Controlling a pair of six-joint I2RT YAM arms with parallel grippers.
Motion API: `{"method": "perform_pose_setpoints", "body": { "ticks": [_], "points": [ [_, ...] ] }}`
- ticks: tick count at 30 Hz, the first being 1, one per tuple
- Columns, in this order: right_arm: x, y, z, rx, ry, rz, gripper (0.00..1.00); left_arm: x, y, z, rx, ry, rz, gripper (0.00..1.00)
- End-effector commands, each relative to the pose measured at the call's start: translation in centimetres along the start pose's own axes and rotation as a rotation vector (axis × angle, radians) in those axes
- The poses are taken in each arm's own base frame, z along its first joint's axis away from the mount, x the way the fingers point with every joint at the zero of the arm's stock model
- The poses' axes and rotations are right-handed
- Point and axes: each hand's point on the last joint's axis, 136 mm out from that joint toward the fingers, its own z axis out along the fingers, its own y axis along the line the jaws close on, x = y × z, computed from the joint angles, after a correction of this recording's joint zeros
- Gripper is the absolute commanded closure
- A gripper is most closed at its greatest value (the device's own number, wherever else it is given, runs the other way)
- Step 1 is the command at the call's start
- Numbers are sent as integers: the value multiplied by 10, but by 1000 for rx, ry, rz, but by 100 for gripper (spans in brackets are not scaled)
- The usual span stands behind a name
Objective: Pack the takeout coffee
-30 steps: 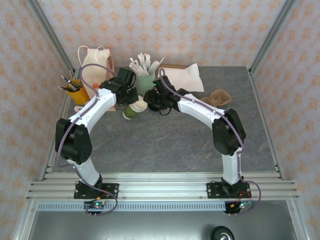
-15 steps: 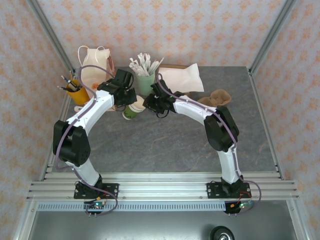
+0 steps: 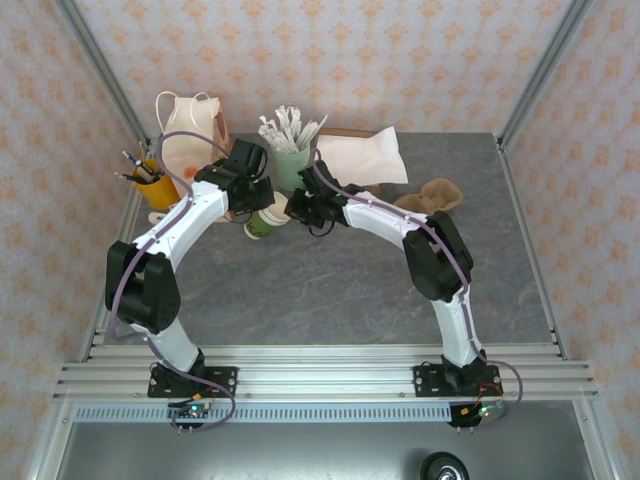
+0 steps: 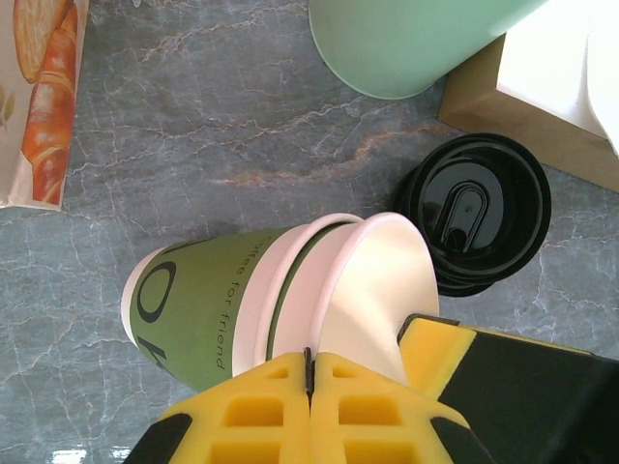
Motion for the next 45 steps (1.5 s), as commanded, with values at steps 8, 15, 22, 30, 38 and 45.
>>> {"method": "perform_pose_setpoints", "body": {
  "ticks": [8,15,22,30,38,45],
  "points": [
    [-14,22,-27,1,-87,-67,100,3,14,-17,-10,1,20,89],
    [-24,21,-57,86,-139,-95,100,0,14,-74,205,-241,170,0],
    [-30,32,-57,110,-113,-115,100,33,1,-91,455,-589,420,0],
    [-31,42,-64,105,-94,-120,100,59,-8,-34,356,-648,599,0],
    [-28,37,-66,126,-88,-123,100,14,-25,-9,320,-779,511,0],
    [-27,45,-74,92,-83,-126,100,3,-34,23,321,-780,507,9]
  ]
}}
